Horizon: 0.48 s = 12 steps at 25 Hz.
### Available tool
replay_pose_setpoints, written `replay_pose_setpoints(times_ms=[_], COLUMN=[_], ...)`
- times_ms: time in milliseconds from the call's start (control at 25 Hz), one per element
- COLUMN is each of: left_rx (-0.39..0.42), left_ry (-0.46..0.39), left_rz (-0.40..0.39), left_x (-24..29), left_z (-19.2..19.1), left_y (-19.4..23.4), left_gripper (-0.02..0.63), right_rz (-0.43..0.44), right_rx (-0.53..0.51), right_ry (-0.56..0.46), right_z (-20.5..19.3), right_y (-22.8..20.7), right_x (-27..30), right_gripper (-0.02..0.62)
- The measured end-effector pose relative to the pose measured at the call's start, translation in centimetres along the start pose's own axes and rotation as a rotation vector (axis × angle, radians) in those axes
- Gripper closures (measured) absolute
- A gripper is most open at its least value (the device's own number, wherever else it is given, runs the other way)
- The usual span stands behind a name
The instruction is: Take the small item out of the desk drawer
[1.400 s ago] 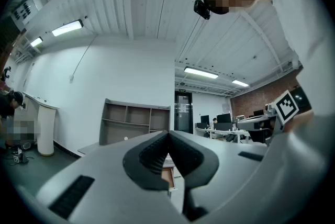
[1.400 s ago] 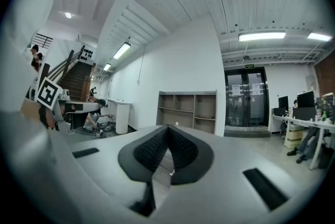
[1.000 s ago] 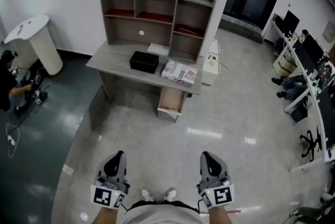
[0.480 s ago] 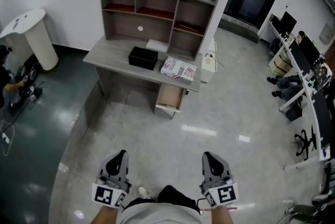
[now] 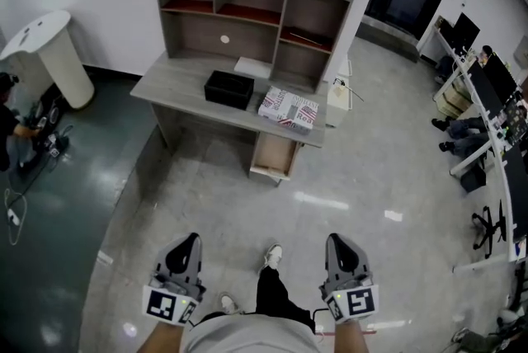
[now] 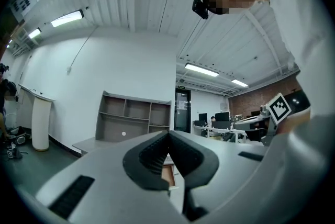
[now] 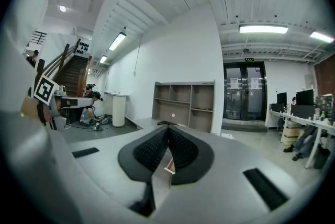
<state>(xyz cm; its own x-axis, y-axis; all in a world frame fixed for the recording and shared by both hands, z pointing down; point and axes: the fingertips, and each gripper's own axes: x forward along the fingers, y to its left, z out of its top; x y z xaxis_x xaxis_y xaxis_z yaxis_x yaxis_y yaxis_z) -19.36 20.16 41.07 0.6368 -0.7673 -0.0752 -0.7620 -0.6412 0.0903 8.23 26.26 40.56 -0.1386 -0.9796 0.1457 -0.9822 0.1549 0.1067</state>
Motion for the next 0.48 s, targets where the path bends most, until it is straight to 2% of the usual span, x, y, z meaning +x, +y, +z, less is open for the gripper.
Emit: replay_pose_setpoints(times_ms=[200, 480], left_rx=[-0.008, 0.040], left_ry=[0.042, 0.015], left_rz=[0.072, 0.089], left_x=[6.7, 19.5], left_z=[-1.5, 0.3], left_y=[1.3, 0.3], left_gripper=[0.588, 0.588], right_rz=[0.074, 0.189], right_rx=[0.036, 0.066], right_ry=[0.000, -0.004], right_z=[-0.8, -0.1], right_y=[-4.3, -11.3], right_x=[7.5, 16.3], right_gripper=[0.572, 0.572])
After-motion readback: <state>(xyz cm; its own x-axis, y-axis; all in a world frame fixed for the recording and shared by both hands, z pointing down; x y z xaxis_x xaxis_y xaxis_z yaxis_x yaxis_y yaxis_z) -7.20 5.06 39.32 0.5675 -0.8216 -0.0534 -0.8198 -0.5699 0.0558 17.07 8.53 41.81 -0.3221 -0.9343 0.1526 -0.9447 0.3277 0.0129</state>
